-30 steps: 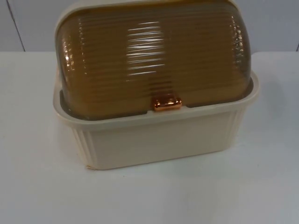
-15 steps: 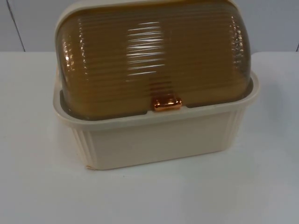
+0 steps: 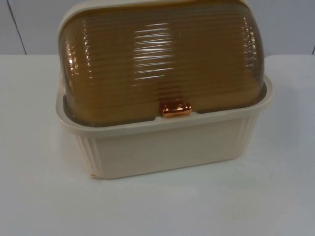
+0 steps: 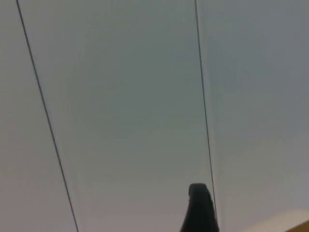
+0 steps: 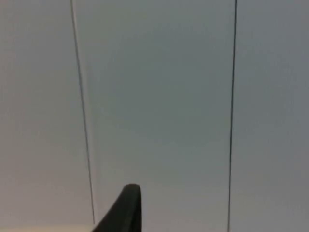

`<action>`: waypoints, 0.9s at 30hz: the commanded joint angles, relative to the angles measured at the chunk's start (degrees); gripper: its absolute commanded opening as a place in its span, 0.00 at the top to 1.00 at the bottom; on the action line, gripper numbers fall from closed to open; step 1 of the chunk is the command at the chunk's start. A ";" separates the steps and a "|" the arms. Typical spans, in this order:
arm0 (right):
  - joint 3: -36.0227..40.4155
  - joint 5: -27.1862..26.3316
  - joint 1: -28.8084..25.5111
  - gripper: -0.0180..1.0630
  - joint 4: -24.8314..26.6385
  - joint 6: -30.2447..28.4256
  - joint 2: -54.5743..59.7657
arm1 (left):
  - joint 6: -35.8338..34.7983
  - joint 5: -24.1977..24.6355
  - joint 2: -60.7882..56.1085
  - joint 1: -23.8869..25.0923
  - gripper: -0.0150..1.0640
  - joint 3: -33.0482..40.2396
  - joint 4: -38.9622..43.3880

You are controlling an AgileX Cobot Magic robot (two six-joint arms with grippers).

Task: Open the box lid with the left hand, place the block into the box with the right hand, then close the box lid with the left hand.

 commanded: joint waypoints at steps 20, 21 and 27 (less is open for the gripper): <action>4.83 9.47 0.68 0.02 -0.50 -1.81 -6.03 | -1.97 9.12 -9.02 -0.36 0.45 6.95 3.68; 6.05 10.19 0.68 0.02 -0.52 -1.43 -6.03 | -2.24 9.86 -9.46 -0.36 0.45 8.91 3.68; 14.44 13.93 0.68 0.02 -0.52 -0.40 -6.03 | -2.34 11.21 -10.59 -0.36 0.45 18.41 4.53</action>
